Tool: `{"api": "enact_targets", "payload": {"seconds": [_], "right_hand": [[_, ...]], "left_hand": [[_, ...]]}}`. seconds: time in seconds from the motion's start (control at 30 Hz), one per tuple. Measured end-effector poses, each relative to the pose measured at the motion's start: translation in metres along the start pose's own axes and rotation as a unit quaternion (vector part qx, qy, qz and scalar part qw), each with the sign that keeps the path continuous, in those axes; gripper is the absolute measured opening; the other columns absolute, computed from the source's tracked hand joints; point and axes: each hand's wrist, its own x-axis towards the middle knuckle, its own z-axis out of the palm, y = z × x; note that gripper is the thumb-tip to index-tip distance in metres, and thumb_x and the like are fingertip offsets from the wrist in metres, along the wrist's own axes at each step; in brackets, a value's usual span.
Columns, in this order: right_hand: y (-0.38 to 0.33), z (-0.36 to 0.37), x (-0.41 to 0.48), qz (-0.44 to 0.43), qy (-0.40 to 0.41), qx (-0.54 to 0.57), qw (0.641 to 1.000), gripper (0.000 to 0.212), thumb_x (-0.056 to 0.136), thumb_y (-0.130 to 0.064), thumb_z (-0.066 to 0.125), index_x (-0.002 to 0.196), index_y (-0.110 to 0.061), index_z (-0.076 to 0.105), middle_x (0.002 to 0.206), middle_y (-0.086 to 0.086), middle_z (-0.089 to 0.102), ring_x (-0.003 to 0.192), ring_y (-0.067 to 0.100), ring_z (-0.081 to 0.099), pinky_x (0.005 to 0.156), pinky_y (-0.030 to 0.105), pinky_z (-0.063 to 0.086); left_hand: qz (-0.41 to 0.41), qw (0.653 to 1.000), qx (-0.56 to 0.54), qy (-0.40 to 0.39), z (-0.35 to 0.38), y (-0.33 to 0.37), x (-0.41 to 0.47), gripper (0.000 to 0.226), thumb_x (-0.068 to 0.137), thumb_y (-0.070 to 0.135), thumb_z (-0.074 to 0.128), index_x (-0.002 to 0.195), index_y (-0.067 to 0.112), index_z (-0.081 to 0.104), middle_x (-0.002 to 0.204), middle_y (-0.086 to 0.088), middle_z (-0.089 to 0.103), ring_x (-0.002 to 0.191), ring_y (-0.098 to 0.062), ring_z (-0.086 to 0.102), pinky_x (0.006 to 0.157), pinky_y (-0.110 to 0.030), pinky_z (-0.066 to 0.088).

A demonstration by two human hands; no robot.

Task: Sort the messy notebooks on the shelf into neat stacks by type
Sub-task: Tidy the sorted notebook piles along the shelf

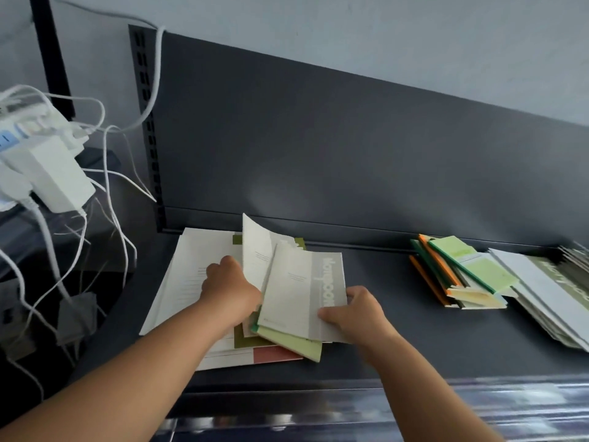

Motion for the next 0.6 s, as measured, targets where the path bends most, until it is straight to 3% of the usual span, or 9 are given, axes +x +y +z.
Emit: {"api": "enact_targets", "payload": {"seconds": [0.1, 0.17, 0.23, 0.33, 0.4, 0.47, 0.6], "right_hand": [[-0.002, 0.006, -0.001, -0.005, 0.006, -0.025, 1.000, 0.041, 0.077, -0.023, 0.077, 0.109, -0.017, 0.052, 0.084, -0.013, 0.052, 0.073, 0.004, 0.054, 0.053, 0.020, 0.044], [-0.001, 0.006, -0.002, -0.002, 0.012, -0.023, 1.000, 0.041, 0.079, -0.022, 0.077, 0.109, -0.019, 0.050, 0.082, -0.016, 0.048, 0.070, 0.003, 0.051, 0.051, 0.018, 0.041], [0.001, 0.006, -0.003, -0.002, 0.011, -0.008, 1.000, 0.042, 0.079, -0.020, 0.077, 0.111, -0.019, 0.050, 0.082, -0.017, 0.046, 0.070, 0.003, 0.050, 0.050, 0.017, 0.040], [0.005, 0.003, -0.003, 0.007, 0.005, 0.061, 0.998, 0.039, 0.081, -0.014, 0.076, 0.105, -0.021, 0.045, 0.082, -0.015, 0.047, 0.070, 0.003, 0.050, 0.050, 0.017, 0.039], [0.006, 0.001, -0.003, 0.017, -0.001, 0.121, 0.993, 0.040, 0.082, -0.010, 0.074, 0.105, -0.022, 0.044, 0.084, -0.013, 0.049, 0.072, 0.005, 0.053, 0.051, 0.018, 0.040], [0.008, 0.000, -0.005, 0.025, 0.001, 0.163, 0.986, 0.041, 0.082, -0.007, 0.074, 0.109, -0.021, 0.047, 0.090, -0.009, 0.056, 0.078, 0.009, 0.059, 0.055, 0.020, 0.045], [0.010, -0.003, -0.007, 0.057, -0.003, 0.262, 0.963, 0.056, 0.076, -0.006, 0.077, 0.124, -0.012, 0.049, 0.109, 0.002, 0.067, 0.095, 0.024, 0.067, 0.081, 0.042, 0.057]], "left_hand": [[-0.044, 0.986, -0.156, -0.047, -0.004, -0.001, 0.002, 0.055, 0.073, 0.000, 0.075, 0.114, 0.014, 0.041, 0.115, -0.009, 0.051, 0.100, -0.026, 0.055, 0.070, -0.034, 0.051], [-0.089, 0.943, -0.306, -0.094, -0.004, -0.003, 0.001, 0.051, 0.075, -0.006, 0.072, 0.113, 0.013, 0.043, 0.112, -0.010, 0.060, 0.099, -0.027, 0.059, 0.074, -0.037, 0.054], [-0.118, 0.911, -0.373, -0.130, 0.000, -0.004, -0.003, 0.046, 0.077, -0.006, 0.071, 0.115, 0.009, 0.050, 0.108, -0.012, 0.066, 0.096, -0.029, 0.064, 0.080, -0.041, 0.057], [-0.122, 0.894, -0.395, -0.171, 0.004, -0.003, -0.011, 0.033, 0.087, -0.003, 0.062, 0.117, 0.010, 0.056, 0.104, -0.012, 0.068, 0.094, -0.030, 0.065, 0.073, -0.044, 0.057], [-0.115, 0.895, -0.388, -0.186, 0.004, -0.001, -0.013, 0.034, 0.091, -0.002, 0.057, 0.121, 0.013, 0.054, 0.108, -0.013, 0.067, 0.096, -0.031, 0.064, 0.066, -0.044, 0.057], [-0.102, 0.894, -0.392, -0.192, 0.004, -0.001, -0.013, 0.040, 0.092, -0.004, 0.053, 0.127, 0.014, 0.052, 0.113, -0.013, 0.066, 0.099, -0.032, 0.063, 0.069, -0.046, 0.056], [-0.069, 0.883, -0.426, -0.184, 0.003, 0.003, -0.015, 0.045, 0.089, -0.009, 0.053, 0.125, 0.018, 0.053, 0.109, -0.010, 0.065, 0.096, -0.030, 0.062, 0.073, -0.045, 0.054]]}}
